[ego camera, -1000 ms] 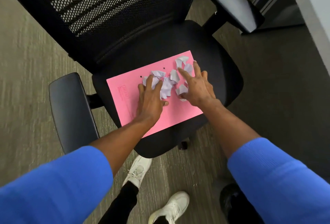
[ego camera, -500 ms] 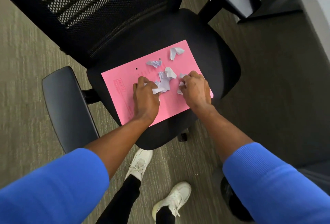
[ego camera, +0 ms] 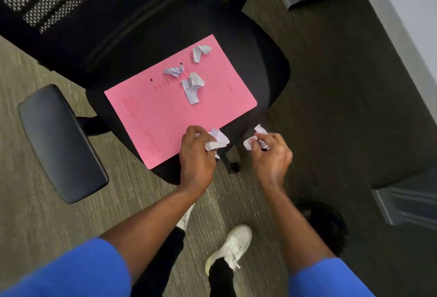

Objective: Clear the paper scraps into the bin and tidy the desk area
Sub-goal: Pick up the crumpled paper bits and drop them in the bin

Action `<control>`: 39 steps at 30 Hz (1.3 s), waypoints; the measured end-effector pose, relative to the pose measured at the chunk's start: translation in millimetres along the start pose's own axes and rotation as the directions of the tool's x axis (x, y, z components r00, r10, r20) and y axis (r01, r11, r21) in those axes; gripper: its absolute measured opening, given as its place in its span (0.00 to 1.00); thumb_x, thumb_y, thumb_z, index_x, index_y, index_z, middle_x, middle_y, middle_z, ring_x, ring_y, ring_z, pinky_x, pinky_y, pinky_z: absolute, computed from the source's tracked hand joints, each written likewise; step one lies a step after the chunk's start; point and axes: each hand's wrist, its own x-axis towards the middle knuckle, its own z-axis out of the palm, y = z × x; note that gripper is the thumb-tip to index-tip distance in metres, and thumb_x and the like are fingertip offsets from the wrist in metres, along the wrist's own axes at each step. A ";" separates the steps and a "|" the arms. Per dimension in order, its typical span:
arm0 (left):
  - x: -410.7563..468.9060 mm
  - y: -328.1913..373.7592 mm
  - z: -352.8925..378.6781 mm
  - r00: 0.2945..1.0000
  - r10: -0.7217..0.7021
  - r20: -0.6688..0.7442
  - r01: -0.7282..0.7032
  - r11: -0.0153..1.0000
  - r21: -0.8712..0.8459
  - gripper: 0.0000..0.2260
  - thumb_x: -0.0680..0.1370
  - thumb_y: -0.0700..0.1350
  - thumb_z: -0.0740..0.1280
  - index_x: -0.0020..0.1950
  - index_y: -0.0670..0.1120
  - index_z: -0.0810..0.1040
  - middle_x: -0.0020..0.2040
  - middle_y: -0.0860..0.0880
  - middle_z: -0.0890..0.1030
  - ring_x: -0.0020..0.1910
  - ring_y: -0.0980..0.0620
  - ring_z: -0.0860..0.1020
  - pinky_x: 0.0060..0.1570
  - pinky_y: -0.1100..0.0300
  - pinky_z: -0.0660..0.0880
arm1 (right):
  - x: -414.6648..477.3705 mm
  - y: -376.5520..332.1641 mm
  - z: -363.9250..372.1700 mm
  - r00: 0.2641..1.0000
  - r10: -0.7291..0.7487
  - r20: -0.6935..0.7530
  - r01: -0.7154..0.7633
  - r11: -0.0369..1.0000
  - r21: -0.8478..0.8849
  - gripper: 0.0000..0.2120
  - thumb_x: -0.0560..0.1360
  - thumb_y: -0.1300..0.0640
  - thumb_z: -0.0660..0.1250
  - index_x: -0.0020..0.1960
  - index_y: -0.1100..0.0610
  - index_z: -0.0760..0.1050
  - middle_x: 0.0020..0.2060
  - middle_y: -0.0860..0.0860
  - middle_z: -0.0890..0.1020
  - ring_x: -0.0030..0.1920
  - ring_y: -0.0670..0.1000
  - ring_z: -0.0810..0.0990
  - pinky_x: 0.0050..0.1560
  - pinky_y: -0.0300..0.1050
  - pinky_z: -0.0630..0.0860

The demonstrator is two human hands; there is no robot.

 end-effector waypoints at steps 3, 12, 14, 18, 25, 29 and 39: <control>-25.0 13.6 27.0 0.991 0.119 0.065 -0.120 0.993 0.014 0.08 0.74 0.33 0.72 0.50 0.43 0.82 0.58 0.48 0.78 0.55 0.47 0.77 0.51 0.60 0.74 | -26.0 33.8 -18.6 0.994 0.105 -0.034 -0.104 0.994 0.018 0.09 0.76 0.60 0.78 0.55 0.60 0.88 0.49 0.53 0.87 0.45 0.52 0.85 0.49 0.40 0.77; -103.3 43.2 127.4 0.889 0.221 0.401 -0.226 0.974 -0.036 0.13 0.72 0.30 0.71 0.53 0.43 0.84 0.59 0.46 0.78 0.59 0.44 0.78 0.59 0.52 0.76 | -112.9 174.2 -72.3 0.894 0.444 -0.050 -0.445 0.895 -0.010 0.08 0.73 0.56 0.81 0.51 0.56 0.89 0.48 0.58 0.90 0.48 0.60 0.88 0.51 0.43 0.74; -121.6 48.1 151.3 0.858 0.214 0.466 -0.231 0.973 -0.022 0.13 0.73 0.31 0.71 0.54 0.42 0.84 0.59 0.46 0.78 0.60 0.44 0.77 0.61 0.55 0.74 | -129.0 206.7 -83.5 0.864 0.497 -0.084 -0.499 0.866 -0.005 0.08 0.72 0.55 0.81 0.50 0.55 0.90 0.46 0.57 0.90 0.47 0.60 0.88 0.51 0.45 0.76; -152.8 59.9 198.0 0.833 0.134 0.536 -0.137 0.990 -0.035 0.07 0.74 0.34 0.74 0.50 0.42 0.84 0.54 0.45 0.78 0.54 0.45 0.80 0.58 0.53 0.77 | -146.6 262.8 -97.5 0.770 0.626 -0.123 -0.621 0.780 0.078 0.10 0.70 0.54 0.83 0.50 0.55 0.89 0.46 0.57 0.90 0.48 0.60 0.88 0.54 0.54 0.83; -239.9 78.0 317.0 0.707 -0.050 0.706 -0.031 0.994 0.101 0.11 0.75 0.42 0.77 0.54 0.37 0.85 0.53 0.42 0.87 0.55 0.42 0.83 0.53 0.54 0.81 | -186.3 394.7 -126.9 0.577 0.804 -0.142 -0.764 0.593 0.256 0.08 0.71 0.58 0.82 0.46 0.59 0.86 0.45 0.64 0.89 0.36 0.39 0.85 0.46 0.34 0.82; -220.3 84.5 337.9 0.731 -0.090 0.676 0.102 0.995 0.022 0.10 0.75 0.42 0.78 0.52 0.38 0.85 0.52 0.41 0.88 0.53 0.40 0.85 0.50 0.55 0.81 | -158.3 388.7 -123.6 0.564 0.819 -0.102 -0.750 0.560 0.352 0.08 0.71 0.62 0.81 0.47 0.63 0.86 0.44 0.65 0.88 0.46 0.62 0.89 0.53 0.64 0.85; -232.8 60.2 404.0 0.641 -0.056 0.766 -0.002 0.997 0.074 0.13 0.80 0.46 0.74 0.60 0.39 0.86 0.60 0.39 0.87 0.61 0.42 0.84 0.58 0.55 0.76 | -122.5 451.0 -127.1 0.578 0.808 0.114 -0.779 0.504 0.372 0.06 0.75 0.67 0.74 0.46 0.57 0.83 0.40 0.55 0.88 0.41 0.54 0.89 0.52 0.58 0.88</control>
